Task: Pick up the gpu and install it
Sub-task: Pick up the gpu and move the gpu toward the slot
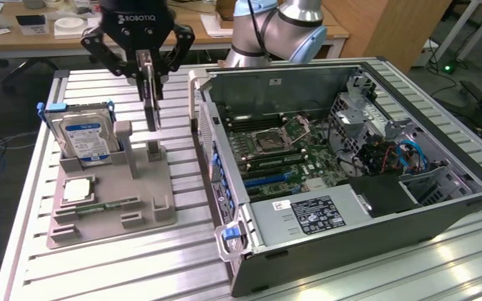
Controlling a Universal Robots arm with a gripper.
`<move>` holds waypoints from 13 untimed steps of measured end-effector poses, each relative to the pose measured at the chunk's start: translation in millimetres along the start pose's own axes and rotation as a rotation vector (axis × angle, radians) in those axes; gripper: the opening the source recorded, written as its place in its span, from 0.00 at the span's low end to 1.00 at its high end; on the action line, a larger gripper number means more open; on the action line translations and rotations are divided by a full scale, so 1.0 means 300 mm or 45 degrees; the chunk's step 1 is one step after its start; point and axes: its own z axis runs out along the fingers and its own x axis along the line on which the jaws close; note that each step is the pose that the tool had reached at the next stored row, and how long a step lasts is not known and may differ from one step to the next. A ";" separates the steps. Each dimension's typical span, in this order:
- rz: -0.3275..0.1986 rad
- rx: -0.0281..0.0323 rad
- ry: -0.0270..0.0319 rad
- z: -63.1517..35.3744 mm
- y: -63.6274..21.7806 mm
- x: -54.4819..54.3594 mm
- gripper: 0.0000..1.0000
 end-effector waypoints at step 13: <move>0.000 0.0000 0.0001 0.001 0.001 -0.027 0.28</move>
